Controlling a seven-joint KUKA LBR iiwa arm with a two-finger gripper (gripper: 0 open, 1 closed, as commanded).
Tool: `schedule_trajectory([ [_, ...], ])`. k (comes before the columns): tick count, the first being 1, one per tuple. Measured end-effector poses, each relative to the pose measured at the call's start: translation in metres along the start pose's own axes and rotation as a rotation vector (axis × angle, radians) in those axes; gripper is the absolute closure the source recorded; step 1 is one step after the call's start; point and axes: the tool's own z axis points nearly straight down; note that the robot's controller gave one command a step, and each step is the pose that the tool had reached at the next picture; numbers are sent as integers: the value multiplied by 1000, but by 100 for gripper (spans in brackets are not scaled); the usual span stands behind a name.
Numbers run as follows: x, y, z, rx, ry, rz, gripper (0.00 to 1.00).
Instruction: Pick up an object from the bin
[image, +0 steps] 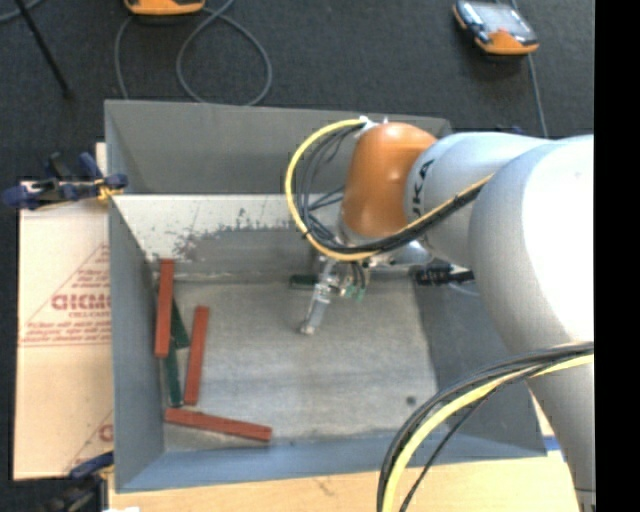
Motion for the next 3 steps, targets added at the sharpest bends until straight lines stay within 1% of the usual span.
schedule_trajectory([
  [1, -2, 0, -1, -1, -9, -2, 100],
  [2, -4, -1, -48, -4, -13, -3, 100],
  [3, -7, -1, -90, -4, -13, -4, 100],
])
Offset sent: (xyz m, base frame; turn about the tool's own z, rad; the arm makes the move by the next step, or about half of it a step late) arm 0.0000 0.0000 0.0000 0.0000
